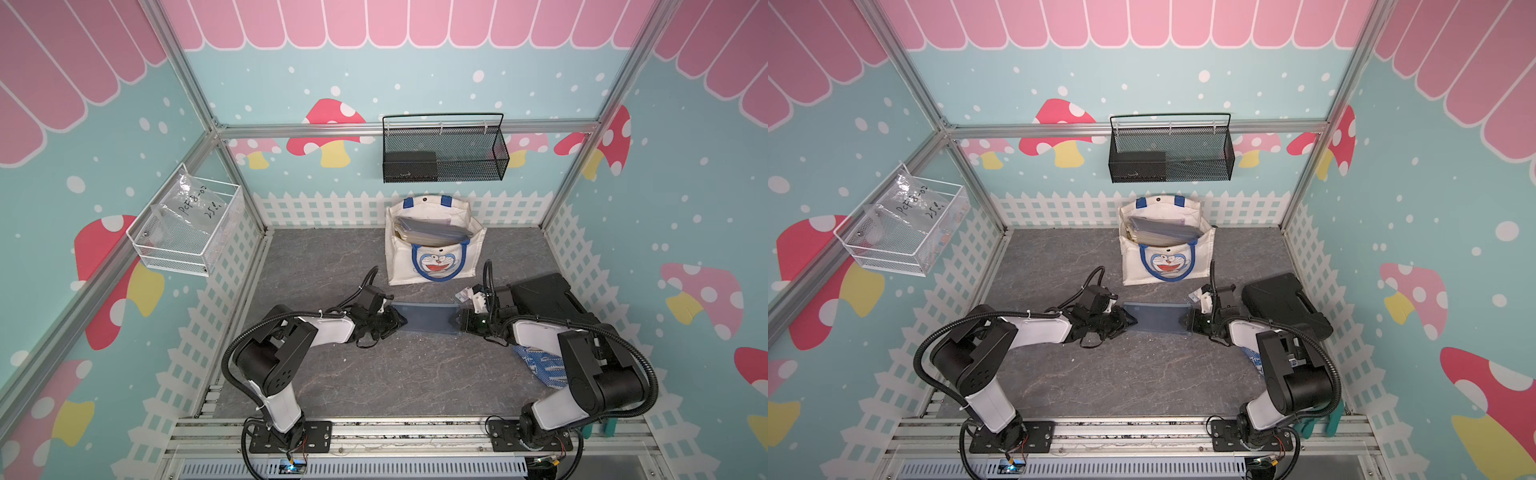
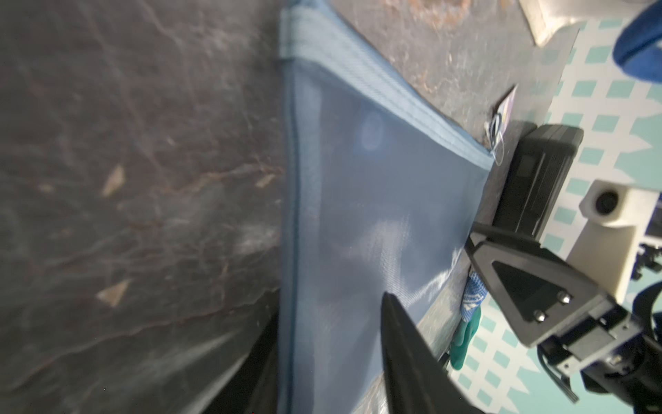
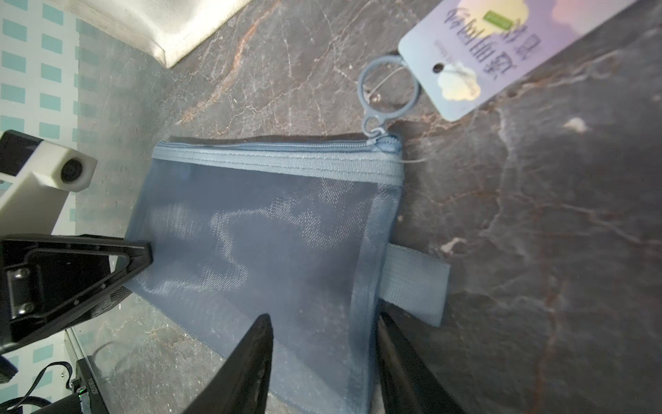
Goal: Put the pencil pouch into the canvas bag
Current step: Pick up the pencil pouch from the center of the board.
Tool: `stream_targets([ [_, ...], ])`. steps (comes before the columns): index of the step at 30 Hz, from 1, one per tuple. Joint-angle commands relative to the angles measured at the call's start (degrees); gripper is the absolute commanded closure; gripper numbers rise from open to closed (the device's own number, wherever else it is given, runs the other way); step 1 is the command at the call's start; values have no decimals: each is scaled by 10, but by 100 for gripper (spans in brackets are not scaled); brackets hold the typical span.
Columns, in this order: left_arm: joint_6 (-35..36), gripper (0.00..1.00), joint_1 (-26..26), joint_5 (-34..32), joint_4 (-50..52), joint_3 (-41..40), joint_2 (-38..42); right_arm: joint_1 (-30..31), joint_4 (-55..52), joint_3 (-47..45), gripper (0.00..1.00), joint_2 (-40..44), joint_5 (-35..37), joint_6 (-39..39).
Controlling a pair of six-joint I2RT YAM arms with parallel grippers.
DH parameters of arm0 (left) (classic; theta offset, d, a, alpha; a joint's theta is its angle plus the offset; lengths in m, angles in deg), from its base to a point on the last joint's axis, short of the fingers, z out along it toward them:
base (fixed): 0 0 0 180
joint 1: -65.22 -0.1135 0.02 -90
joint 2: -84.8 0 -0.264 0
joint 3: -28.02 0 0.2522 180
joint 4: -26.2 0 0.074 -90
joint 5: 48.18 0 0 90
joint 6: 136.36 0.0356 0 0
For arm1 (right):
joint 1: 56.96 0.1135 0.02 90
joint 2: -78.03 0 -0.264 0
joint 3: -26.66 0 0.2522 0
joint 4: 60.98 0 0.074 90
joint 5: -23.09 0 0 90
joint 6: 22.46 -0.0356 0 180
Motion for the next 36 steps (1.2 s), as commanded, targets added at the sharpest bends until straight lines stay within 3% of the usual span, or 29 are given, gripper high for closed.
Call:
stream_targets([
  [1, -10, 76, -2, -12, 6, -20, -18, 8, -45, 2, 52, -20, 11, 1],
  [6, 7, 99, -2, -36, 33, -27, 29, 10, -62, 7, 52, -1, 10, 7],
  [7, 12, 100, -3, -40, 45, -25, 46, 12, -67, 10, 52, 12, 11, 11],
  [16, -3, 100, -6, -35, 270, 82, 159, 51, -109, 33, 23, 213, 51, 99],
  [23, -39, 100, -15, -35, 357, 145, 216, 118, -119, 68, 18, 322, 84, 224],
  [29, -88, 100, -14, -46, 380, 176, 253, 175, -132, 103, 17, 326, 106, 297],
  [36, -125, 100, -13, -58, 376, 217, 271, 251, -106, 127, 17, 278, 158, 322],
])
